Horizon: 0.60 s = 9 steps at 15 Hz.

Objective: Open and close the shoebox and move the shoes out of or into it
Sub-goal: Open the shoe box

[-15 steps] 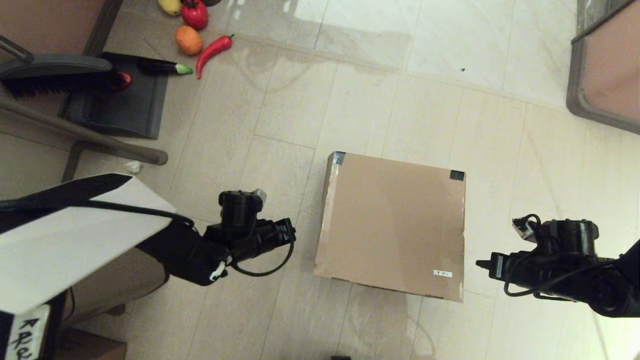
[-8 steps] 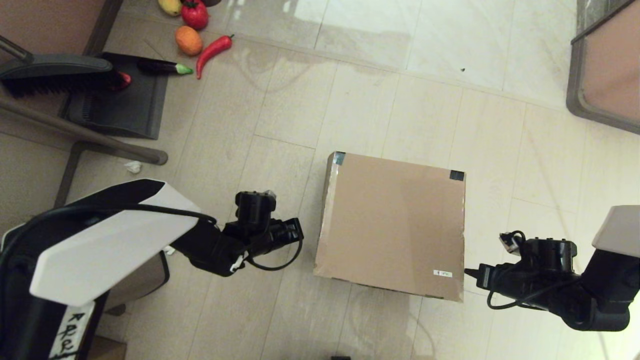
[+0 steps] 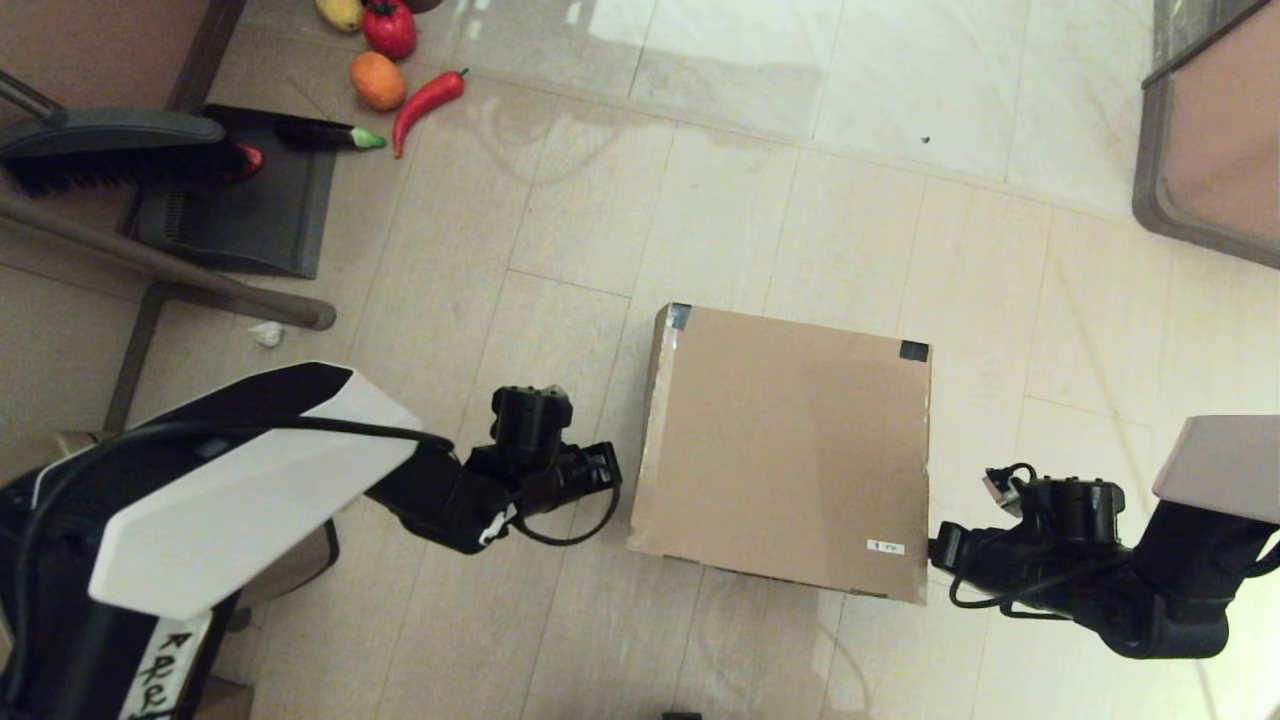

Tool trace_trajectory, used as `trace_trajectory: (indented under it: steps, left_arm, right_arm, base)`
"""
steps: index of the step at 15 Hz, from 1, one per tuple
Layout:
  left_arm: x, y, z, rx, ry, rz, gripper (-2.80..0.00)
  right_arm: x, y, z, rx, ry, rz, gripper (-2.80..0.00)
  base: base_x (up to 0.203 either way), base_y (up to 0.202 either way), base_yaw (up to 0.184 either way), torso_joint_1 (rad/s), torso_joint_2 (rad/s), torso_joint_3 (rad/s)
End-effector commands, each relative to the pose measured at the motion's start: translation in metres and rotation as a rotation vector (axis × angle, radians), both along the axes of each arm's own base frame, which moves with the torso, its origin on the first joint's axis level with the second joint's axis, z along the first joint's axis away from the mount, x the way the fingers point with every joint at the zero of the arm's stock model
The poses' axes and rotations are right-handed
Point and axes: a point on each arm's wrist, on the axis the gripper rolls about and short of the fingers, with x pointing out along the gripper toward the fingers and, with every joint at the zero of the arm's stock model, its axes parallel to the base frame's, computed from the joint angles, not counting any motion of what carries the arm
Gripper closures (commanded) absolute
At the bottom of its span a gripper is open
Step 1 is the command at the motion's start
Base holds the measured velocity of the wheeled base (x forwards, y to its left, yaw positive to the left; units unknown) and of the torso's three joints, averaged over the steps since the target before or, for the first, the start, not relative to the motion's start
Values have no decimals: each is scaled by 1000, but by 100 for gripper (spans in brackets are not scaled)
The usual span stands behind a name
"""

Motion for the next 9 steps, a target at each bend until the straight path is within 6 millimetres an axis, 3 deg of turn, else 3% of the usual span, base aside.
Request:
trace_trajectory:
  steps: [1,6,9]
  left_arm:
    - [-2,1,2,-3,-1,2,0]
    - [-8,-8,1,11,26,-22,0]
    - [-17,-14,12,5,51,-33,0]
  right_arm:
    - [6,5,-4,9,-4,13,0]
    - [15,14,-8,54,7,10,0]
    - [16,15,9,148,-19,-40,0]
  base:
    - [0,0,0,0,0,0]
    - [0,0,0,0,0,0]
    - [0,0,0,0,0,0]
